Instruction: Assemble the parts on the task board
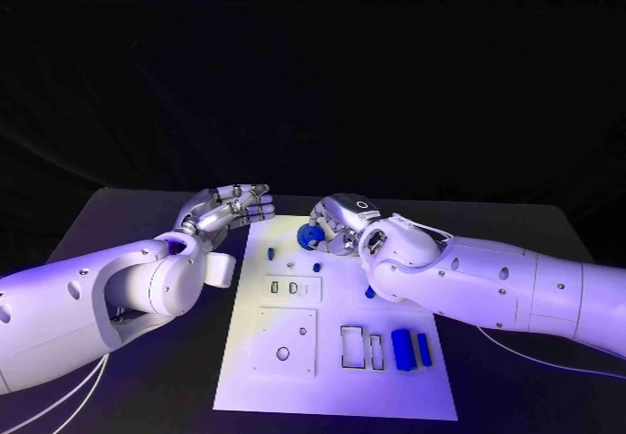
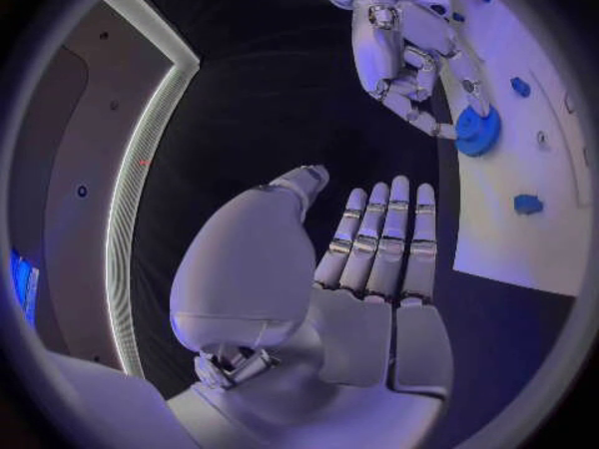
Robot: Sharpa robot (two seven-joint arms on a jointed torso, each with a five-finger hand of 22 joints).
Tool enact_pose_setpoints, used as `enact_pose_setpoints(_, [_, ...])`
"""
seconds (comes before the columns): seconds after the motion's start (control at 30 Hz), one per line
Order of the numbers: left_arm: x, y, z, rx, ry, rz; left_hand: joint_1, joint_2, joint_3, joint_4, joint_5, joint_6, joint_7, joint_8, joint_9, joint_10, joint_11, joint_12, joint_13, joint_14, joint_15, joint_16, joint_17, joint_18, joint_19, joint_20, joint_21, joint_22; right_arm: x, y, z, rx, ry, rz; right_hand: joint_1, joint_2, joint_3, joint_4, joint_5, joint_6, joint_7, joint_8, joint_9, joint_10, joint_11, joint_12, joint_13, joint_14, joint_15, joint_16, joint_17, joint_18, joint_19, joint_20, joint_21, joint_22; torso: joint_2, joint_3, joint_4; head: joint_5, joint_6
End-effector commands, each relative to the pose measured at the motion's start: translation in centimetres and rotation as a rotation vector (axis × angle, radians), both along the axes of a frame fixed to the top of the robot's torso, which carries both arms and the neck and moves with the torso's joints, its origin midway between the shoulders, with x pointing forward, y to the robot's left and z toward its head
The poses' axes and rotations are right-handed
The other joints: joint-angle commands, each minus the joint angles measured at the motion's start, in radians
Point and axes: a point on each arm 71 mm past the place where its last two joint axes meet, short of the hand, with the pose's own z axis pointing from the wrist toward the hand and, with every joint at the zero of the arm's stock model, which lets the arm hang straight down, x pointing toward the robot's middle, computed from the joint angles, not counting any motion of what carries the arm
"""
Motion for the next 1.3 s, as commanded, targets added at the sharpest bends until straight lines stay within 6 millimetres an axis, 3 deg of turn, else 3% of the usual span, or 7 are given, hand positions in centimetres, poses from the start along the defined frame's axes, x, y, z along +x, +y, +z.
enact_pose_setpoints(0.03, [0.0, -0.2, 0.2, -0.009, -0.008, -0.015, -0.011, -0.001, 0.003, 0.0, 0.007, -0.008, 0.047, -0.003, 0.0, -0.004, 0.003, -0.007, 0.001, -0.005, 0.001, -0.006, 0.001, 0.002, -0.005, -0.001, -0.007, -0.002, 0.0, 0.2, -0.3, -0.04, 0.01, 0.014, 0.008, 0.004, 0.008, 0.0, 0.002, 0.011, -0.008, 0.002, -0.002, 0.058, -0.004, 0.005, 0.19, 0.106, -0.005, 0.006, 0.263, -0.014, 0.001, -0.001, 0.0, -0.001, 0.0, 0.0013, -0.0009, 0.002, -0.002])
enact_pose_setpoints(0.2, [0.0, -0.1, 0.1, -0.009, -0.007, -0.014, -0.013, -0.002, 0.005, -0.001, 0.006, -0.008, 0.047, -0.003, 0.0, -0.004, 0.003, -0.008, 0.001, -0.006, 0.001, -0.007, 0.002, 0.002, -0.006, -0.001, -0.007, -0.002, 0.1, 0.2, -0.6, -0.055, 0.022, 0.012, 0.004, -0.001, 0.01, 0.0, -0.004, 0.003, -0.005, -0.004, -0.003, 0.054, -0.002, 0.0, 0.185, 0.106, -0.003, 0.006, 0.263, -0.013, -0.001, -0.001, -0.004, -0.005, 0.0, 0.0017, -0.0009, 0.009, -0.004])
enact_pose_setpoints(0.5, [0.0, -0.1, 0.1, -0.008, -0.006, -0.015, -0.013, -0.002, 0.005, -0.001, 0.006, -0.008, 0.047, -0.003, 0.0, -0.004, 0.003, -0.008, 0.001, -0.006, 0.001, -0.007, 0.002, 0.002, -0.007, -0.001, -0.007, -0.002, 0.3, 0.4, -0.8, -0.071, 0.031, 0.008, 0.001, -0.008, 0.012, 0.0, -0.009, -0.008, 0.0, -0.012, -0.005, 0.048, 0.001, -0.008, 0.177, 0.106, 0.0, 0.006, 0.263, -0.013, -0.004, 0.001, -0.009, -0.009, 0.0, 0.001, -0.0011, 0.004, -0.006])
enact_pose_setpoints(0.77, [0.0, -0.1, 0.1, -0.008, -0.005, -0.016, -0.013, -0.002, 0.005, -0.001, 0.006, -0.008, 0.047, -0.003, 0.001, -0.004, 0.003, -0.008, 0.001, -0.006, 0.001, -0.007, 0.002, 0.001, -0.007, -0.001, -0.008, -0.003, 0.4, 0.4, -0.8, -0.065, 0.024, 0.009, -0.025, -0.018, -0.013, 0.003, -0.074, -0.106, 0.029, -0.072, -0.038, 0.028, 0.028, -0.03, 0.153, 0.106, 0.023, 0.006, 0.263, -0.011, -0.011, 0.02, -0.021, -0.015, 0.0, 0.0011, -0.0001, 0.004, -0.007])
enact_pose_setpoints(0.8, [0.0, -0.1, 0.1, -0.008, -0.005, -0.016, -0.013, -0.002, 0.005, -0.001, 0.006, -0.008, 0.047, -0.003, 0.001, -0.004, 0.003, -0.008, 0.001, -0.006, 0.001, -0.007, 0.002, 0.001, -0.007, -0.001, -0.008, -0.003, 0.4, 0.4, -0.8, -0.063, 0.024, 0.009, -0.032, -0.016, -0.035, 0.005, -0.075, -0.132, 0.036, -0.087, -0.049, 0.026, 0.035, -0.033, 0.151, 0.106, 0.028, 0.006, 0.263, -0.011, -0.011, 0.025, -0.023, -0.015, 0.0, 0.0007, -0.0001, 0.004, -0.007])
enact_pose_setpoints(0.97, [0.0, 0.0, 0.1, -0.007, -0.004, -0.015, -0.014, -0.002, 0.005, -0.002, 0.006, -0.008, 0.047, -0.003, 0.001, -0.004, 0.003, -0.009, 0.001, -0.007, 0.001, -0.007, 0.002, 0.001, -0.008, -0.001, -0.008, -0.003, 0.4, -0.1, -0.7, -0.051, 0.024, 0.005, -0.055, 0.012, -0.133, 0.01, -0.059, -0.141, 0.042, -0.087, -0.071, 0.023, 0.042, -0.035, 0.149, 0.106, 0.036, 0.006, 0.263, -0.01, -0.01, 0.035, -0.025, -0.01, -0.001, 0.0009, -0.0008, 0.005, -0.004])
enact_pose_setpoints(1.3, [0.0, 0.2, 0.1, -0.005, -0.004, -0.01, -0.014, -0.003, 0.005, -0.002, 0.006, -0.008, 0.047, -0.003, 0.001, -0.004, 0.003, -0.009, 0.001, -0.007, 0.002, -0.008, 0.002, 0.001, -0.008, -0.001, -0.008, -0.003, -0.2, -1.8, -0.7, -0.019, 0.053, -0.005, -0.08, 0.033, -0.154, 0.011, -0.018, -0.117, 0.037, -0.069, -0.077, 0.03, 0.037, -0.026, 0.158, 0.106, 0.033, 0.006, 0.263, -0.012, -0.004, 0.034, -0.019, -0.001, -0.001, 0.0019, -0.0037, 0.007, -0.006])
